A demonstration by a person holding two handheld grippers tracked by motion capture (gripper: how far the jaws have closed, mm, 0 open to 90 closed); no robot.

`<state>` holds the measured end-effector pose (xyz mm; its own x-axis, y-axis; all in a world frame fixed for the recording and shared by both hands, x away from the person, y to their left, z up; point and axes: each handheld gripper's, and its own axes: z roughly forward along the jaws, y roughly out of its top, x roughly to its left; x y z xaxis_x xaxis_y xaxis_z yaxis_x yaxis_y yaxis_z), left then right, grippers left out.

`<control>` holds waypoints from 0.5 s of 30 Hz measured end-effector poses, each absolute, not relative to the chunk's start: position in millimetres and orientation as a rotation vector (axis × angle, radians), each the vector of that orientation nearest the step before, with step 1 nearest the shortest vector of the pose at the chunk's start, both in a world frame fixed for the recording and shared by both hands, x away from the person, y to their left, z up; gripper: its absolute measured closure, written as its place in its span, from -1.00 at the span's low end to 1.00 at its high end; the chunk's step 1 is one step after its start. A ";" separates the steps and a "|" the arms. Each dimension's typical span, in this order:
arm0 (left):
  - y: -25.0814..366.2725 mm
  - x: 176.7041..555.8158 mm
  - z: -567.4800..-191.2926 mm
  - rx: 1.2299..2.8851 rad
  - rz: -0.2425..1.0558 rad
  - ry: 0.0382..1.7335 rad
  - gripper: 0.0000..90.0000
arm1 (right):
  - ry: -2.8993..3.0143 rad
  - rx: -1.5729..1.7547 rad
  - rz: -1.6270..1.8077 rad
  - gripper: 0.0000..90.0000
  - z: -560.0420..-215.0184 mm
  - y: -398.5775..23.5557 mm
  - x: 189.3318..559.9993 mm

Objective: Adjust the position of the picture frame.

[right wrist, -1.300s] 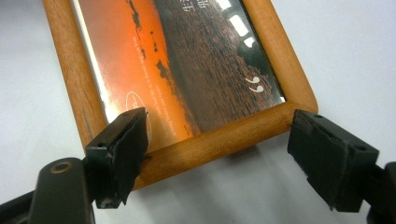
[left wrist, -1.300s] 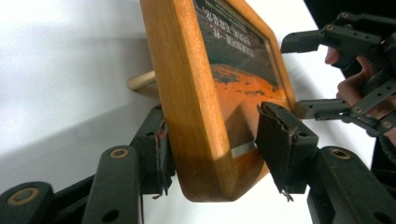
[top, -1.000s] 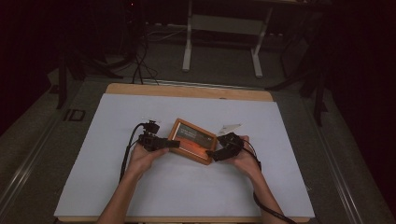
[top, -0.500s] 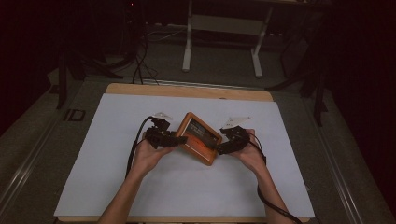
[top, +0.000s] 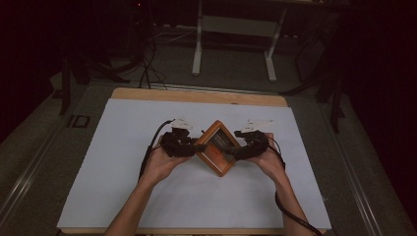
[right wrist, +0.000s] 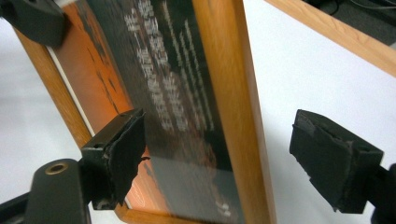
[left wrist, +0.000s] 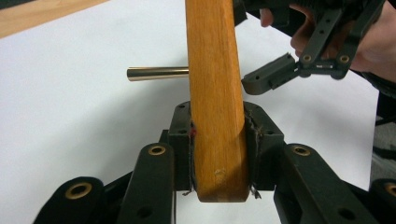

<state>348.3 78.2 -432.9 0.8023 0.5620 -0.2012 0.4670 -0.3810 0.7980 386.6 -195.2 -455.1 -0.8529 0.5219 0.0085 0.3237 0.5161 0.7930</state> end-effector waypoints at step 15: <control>72.5 347.6 -430.6 2.059 0.157 0.633 0.53 | 2.556 0.551 1.316 -0.17 -445.3 -197.5 378.2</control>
<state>347.6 72.5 -430.6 0.8583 0.4950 -0.1355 0.3739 -0.4223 0.8258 378.2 -197.5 -445.3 -0.9072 0.4204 -0.0181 0.2295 0.5303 0.8162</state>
